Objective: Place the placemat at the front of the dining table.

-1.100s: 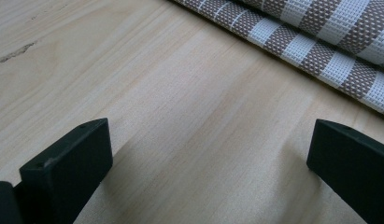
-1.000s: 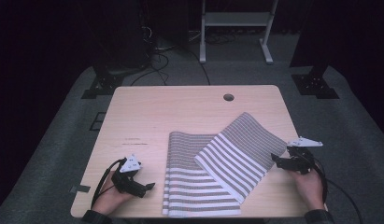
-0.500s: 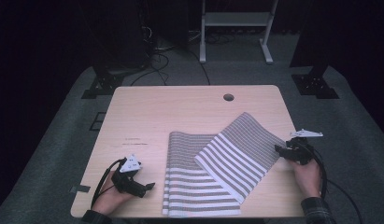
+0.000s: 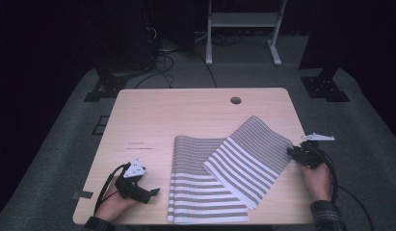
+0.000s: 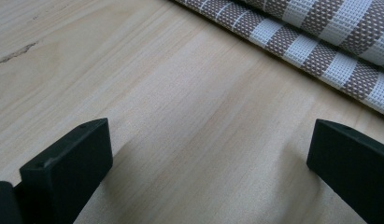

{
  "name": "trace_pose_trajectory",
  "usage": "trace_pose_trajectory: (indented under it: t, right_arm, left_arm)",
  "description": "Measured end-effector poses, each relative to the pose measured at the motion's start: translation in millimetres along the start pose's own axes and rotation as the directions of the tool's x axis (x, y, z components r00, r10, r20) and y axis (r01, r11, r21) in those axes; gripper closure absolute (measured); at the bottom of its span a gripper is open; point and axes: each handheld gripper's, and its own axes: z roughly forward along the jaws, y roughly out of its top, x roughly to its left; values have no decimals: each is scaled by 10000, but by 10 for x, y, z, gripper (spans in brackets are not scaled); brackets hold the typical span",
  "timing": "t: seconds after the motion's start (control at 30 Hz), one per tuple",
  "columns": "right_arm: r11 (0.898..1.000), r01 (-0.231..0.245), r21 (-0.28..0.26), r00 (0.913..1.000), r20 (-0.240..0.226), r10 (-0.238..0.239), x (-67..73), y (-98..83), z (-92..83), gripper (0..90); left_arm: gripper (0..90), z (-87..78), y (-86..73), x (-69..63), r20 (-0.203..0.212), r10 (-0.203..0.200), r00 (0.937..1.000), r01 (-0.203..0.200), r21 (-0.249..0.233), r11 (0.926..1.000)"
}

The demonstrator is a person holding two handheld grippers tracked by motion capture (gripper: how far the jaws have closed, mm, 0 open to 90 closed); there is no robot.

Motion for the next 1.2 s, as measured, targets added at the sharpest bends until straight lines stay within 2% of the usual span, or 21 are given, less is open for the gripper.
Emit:
trace_pose_trajectory:
  t: [0.1, 0.17, 0.3, 0.53, 0.57, 0.8, 0.9, 1.0, 1.2]
  right_arm:
    - [10000, -36, 7, 9995, -301, 36, -6, 8, 6, 826]
    - [9999, 106, 90, 9991, -415, -102, 11, 18, 7, 852]
    - [9991, 356, 247, 9979, -543, -342, 2, 58, 5, 860]
    - [9985, 551, 27, 9967, -596, -548, -1, 154, 10, 861]
    - [9976, 683, 135, 9961, -569, -674, 6, 189, 20, 860]
    - [9948, 1018, -88, 9936, -488, -1021, 57, 382, 41, 860]
    - [9947, 1025, -14, 9934, -519, -1024, 66, 451, 74, 860]
    - [9955, 939, -158, 9938, -588, -947, 77, 524, 103, 860]
    - [9935, 1135, -117, 9913, -652, -1140, 148, 696, 173, 861]
  left_arm:
    - [0, 2, 2, 2, -18, -20, 10000, 20, -7, 10000]
    - [0, 4, 2, 3, -22, -27, 10000, 27, -15, 10000]
    - [0, 5, 3, 4, -29, -31, 10000, 31, -21, 10000]
    - [0, 6, 4, 5, -35, -33, 10000, 33, -13, 10000]
    - [0, 5, 4, 6, -30, -27, 10000, 27, -11, 10000]
    - [0, 9, 8, 12, -37, 0, 10000, 0, -5, 10000]
    - [0, 12, 9, 12, -36, -15, 10000, 15, -13, 10000]
    - [0, 14, 11, 13, -40, -8, 10000, 8, -24, 10000]
    - [0, 15, 12, 14, -37, -13, 10000, 13, -22, 10000]
